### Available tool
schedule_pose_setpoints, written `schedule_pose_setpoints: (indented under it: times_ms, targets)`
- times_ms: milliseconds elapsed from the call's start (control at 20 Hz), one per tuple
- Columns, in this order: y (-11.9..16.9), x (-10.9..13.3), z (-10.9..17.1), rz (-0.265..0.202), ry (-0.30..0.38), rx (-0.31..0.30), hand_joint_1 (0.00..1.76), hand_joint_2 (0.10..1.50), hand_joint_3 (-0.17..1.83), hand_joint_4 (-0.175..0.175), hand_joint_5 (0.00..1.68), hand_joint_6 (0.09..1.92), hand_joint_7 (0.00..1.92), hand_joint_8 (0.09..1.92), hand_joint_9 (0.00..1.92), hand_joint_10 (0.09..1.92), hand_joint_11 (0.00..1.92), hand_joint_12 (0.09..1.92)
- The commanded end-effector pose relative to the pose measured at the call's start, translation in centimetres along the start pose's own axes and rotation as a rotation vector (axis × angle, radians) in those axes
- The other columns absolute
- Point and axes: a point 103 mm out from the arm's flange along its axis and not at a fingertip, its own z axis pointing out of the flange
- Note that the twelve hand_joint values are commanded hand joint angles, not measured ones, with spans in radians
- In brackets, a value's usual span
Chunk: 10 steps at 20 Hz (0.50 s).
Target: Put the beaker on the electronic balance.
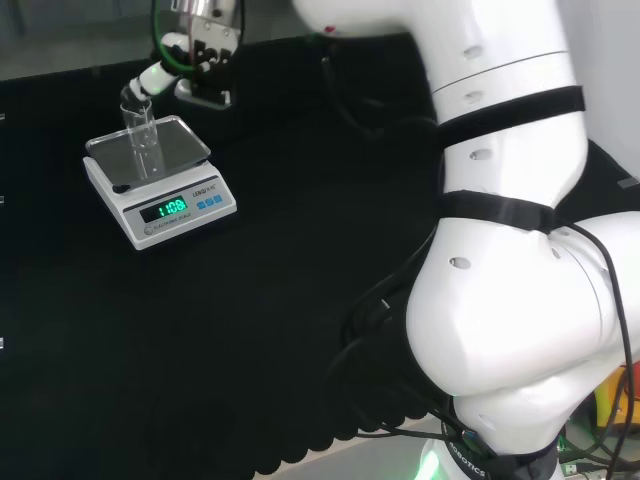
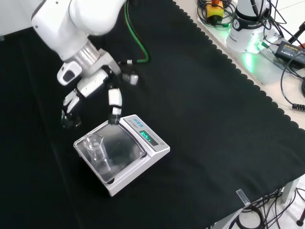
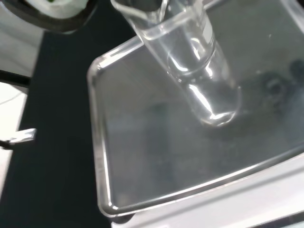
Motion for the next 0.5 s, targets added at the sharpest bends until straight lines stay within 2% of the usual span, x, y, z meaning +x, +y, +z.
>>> schedule_pose_setpoints:
  times_ms: [50, 300, 500]
  targets:
    - [-7.1, -2.3, -7.0, -0.176, 0.143, 0.022, 0.71, 0.69, 0.24, -0.099, 0.32, 0.11, 0.03, 0.84, 0.00, 0.67, 0.00, 1.46]
    - [-12.7, -3.8, -10.8, -0.283, 0.239, 0.069, 0.70, 0.70, 0.24, -0.099, 0.32, 0.11, 0.04, 0.84, 0.00, 0.67, 0.00, 1.46]
    - [-15.7, -4.7, -12.9, -0.311, 0.301, 0.049, 0.70, 0.70, 0.23, -0.099, 0.34, 0.11, 0.05, 0.84, 0.00, 0.67, 0.00, 1.46]
